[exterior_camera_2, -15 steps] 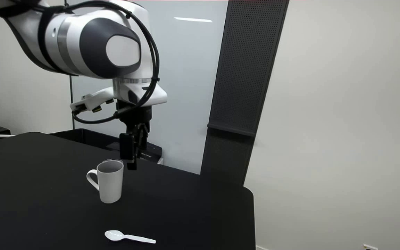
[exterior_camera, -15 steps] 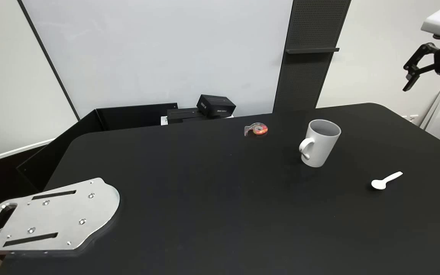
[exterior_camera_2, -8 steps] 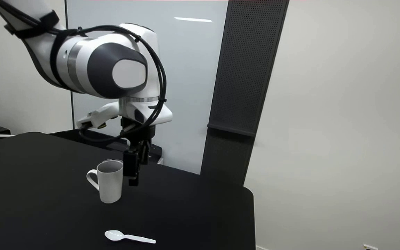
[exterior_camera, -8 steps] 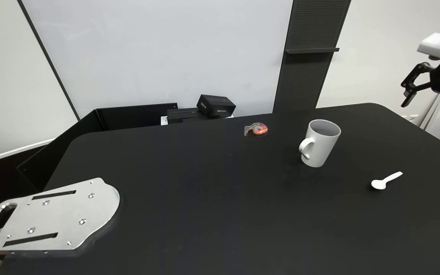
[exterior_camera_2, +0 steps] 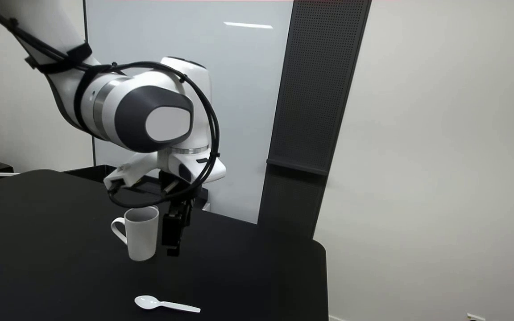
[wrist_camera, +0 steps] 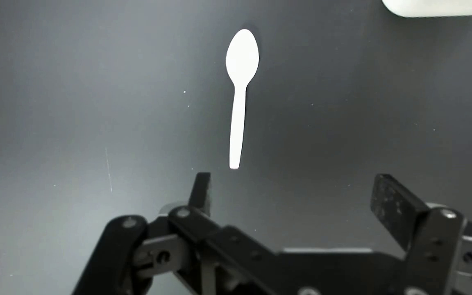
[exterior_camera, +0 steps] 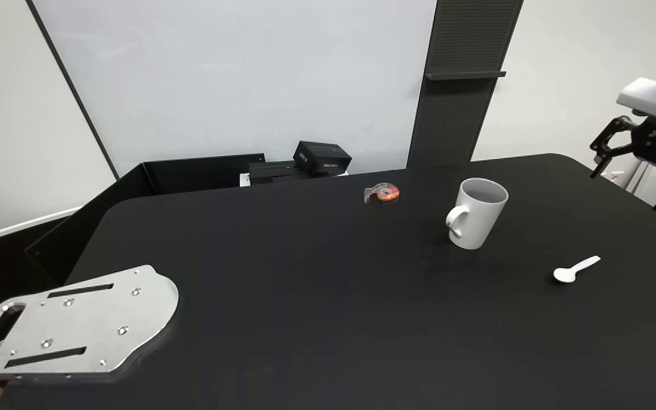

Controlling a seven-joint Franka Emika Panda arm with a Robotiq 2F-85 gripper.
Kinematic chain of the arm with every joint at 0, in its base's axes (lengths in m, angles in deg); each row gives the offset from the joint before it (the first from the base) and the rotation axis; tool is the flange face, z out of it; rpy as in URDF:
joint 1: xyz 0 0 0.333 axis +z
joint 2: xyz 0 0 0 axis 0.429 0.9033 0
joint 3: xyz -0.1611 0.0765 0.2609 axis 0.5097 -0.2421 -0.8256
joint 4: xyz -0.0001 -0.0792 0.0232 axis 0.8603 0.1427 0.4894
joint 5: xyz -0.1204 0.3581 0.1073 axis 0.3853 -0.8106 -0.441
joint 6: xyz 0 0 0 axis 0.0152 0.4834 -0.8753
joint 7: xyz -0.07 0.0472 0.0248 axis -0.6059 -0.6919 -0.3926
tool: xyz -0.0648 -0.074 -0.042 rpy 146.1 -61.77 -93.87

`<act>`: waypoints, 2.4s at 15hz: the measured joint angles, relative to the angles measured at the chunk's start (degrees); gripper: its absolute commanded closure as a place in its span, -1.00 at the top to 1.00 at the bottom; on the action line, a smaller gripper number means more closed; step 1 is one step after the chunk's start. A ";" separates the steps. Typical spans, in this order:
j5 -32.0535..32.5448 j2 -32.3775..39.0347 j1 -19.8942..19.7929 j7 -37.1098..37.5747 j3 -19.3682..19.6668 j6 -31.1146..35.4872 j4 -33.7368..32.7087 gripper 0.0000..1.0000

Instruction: Pick up the white spoon and put it inside the light grey cup

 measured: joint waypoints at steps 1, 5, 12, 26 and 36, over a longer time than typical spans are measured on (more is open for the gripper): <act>-0.76 0.85 -0.05 -1.16 0.06 1.40 0.01 1.00; -3.88 4.47 -0.33 -5.17 0.12 5.97 -0.10 1.00; -6.36 9.50 -0.36 -7.68 0.69 6.81 -0.80 1.00; -7.43 12.08 0.48 -11.13 0.81 7.18 -0.81 1.00; -8.57 12.27 0.31 -13.56 0.85 7.23 -0.81 1.00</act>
